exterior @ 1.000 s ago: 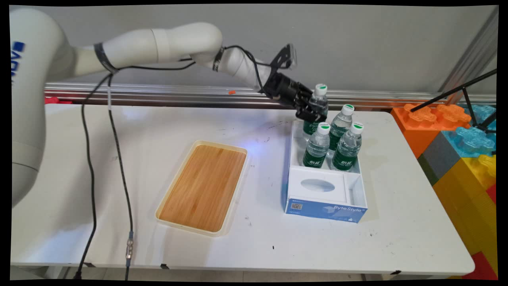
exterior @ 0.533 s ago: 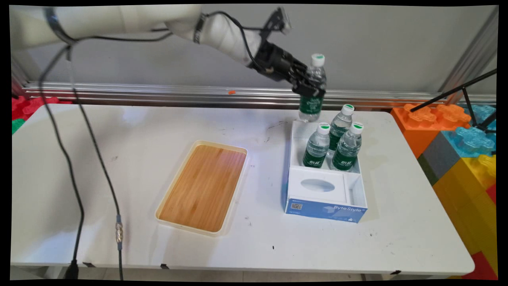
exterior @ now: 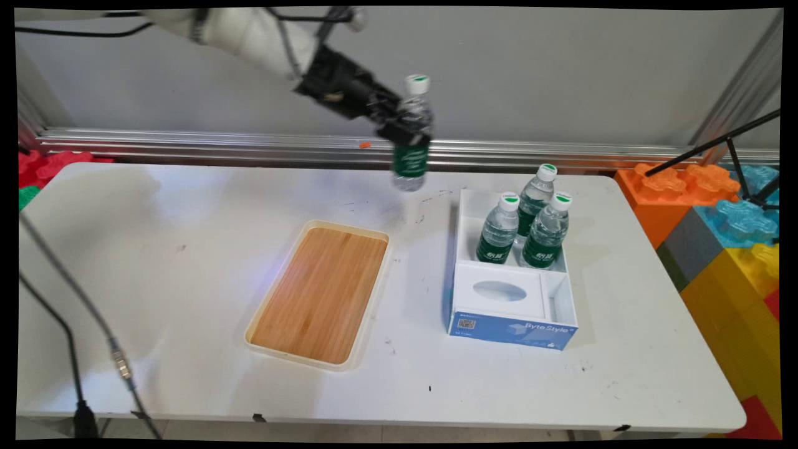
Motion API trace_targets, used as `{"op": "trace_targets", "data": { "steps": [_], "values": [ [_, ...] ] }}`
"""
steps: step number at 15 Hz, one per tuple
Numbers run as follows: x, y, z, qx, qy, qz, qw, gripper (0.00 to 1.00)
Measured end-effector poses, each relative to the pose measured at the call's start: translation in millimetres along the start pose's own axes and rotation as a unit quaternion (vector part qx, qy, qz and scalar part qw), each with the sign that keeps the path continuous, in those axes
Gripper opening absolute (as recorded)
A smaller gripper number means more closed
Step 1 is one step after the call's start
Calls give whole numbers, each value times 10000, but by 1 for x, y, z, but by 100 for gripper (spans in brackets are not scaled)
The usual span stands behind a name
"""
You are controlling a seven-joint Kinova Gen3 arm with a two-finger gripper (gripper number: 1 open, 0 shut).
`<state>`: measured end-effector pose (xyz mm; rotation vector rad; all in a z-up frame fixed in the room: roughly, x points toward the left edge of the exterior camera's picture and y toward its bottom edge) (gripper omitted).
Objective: Place the picked object on the tray
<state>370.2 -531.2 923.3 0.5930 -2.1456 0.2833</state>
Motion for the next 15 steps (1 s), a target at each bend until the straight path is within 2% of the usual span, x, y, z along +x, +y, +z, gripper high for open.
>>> {"op": "trace_targets", "data": {
  "steps": [3,7,12,15],
  "values": [
    [-32,6,-31,24,-116,-13,9999,0],
    [-57,11,-46,36,-85,93,9999,0],
    [-87,14,-41,-3,17,419,9991,0],
    [-117,10,-21,-173,-85,493,9986,0]
  ]
}}
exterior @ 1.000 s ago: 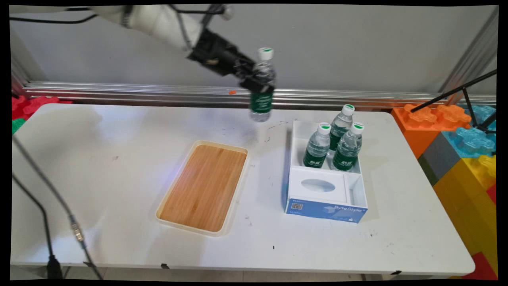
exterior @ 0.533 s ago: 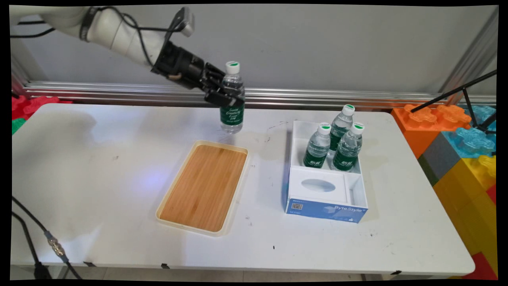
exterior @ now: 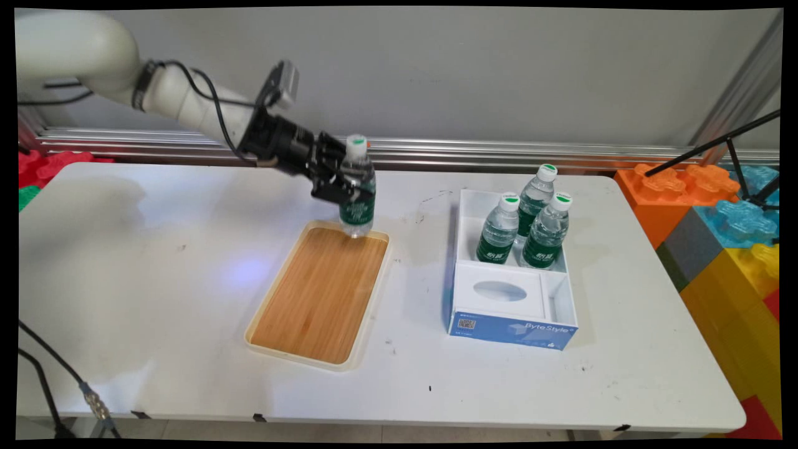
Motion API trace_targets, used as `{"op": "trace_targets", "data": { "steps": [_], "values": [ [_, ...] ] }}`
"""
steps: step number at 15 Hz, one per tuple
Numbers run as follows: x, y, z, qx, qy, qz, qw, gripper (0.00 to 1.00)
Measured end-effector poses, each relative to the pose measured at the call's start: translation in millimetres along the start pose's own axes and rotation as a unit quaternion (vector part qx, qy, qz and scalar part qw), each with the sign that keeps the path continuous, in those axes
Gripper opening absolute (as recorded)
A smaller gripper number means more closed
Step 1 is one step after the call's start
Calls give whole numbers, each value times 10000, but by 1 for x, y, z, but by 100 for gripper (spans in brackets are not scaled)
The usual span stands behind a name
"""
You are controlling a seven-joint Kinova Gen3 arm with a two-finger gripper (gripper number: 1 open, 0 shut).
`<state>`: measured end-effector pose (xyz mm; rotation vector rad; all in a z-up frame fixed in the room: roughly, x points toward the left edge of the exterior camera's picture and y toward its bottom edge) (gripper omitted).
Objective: Place the picked object on the tray
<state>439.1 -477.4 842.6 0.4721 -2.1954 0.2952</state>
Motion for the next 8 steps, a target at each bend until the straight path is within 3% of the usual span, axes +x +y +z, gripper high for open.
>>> {"op": "trace_targets", "data": {
  "steps": [8],
  "values": [
    [-54,-11,47,-328,-128,30,9994,0]
  ]
}}
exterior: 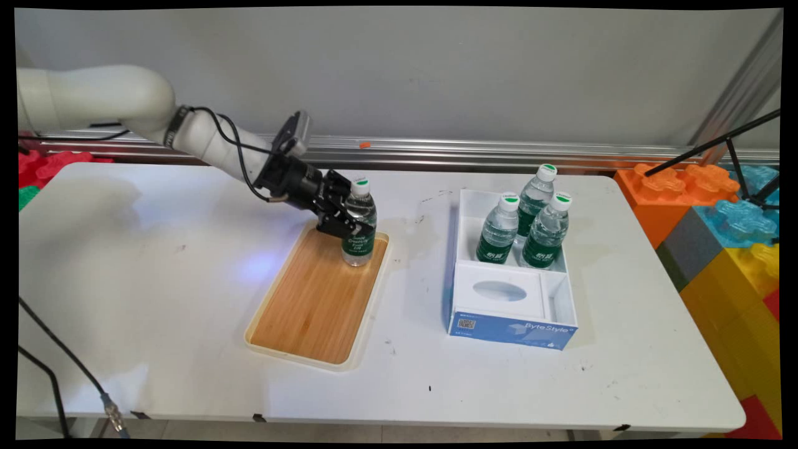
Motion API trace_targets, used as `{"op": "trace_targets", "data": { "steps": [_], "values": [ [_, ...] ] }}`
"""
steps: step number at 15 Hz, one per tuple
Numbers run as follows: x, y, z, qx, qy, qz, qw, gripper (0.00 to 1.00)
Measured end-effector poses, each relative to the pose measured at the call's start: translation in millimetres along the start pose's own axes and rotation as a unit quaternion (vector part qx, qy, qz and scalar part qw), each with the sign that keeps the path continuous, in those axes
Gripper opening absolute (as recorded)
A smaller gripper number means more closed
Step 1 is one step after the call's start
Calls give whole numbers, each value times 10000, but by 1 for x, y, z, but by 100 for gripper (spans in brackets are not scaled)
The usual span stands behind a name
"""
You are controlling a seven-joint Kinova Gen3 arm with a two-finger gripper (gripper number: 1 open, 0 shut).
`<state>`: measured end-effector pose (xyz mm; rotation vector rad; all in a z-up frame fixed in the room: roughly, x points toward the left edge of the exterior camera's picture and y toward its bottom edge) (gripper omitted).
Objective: Place the picked object on the tray
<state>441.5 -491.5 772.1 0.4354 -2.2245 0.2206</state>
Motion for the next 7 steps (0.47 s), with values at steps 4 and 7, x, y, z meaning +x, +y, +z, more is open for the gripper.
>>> {"op": "trace_targets", "data": {
  "steps": [4,7],
  "values": [
    [-14,-5,13,-85,26,82,9999,100],
    [-20,-8,14,-150,14,167,9997,100]
  ]
}}
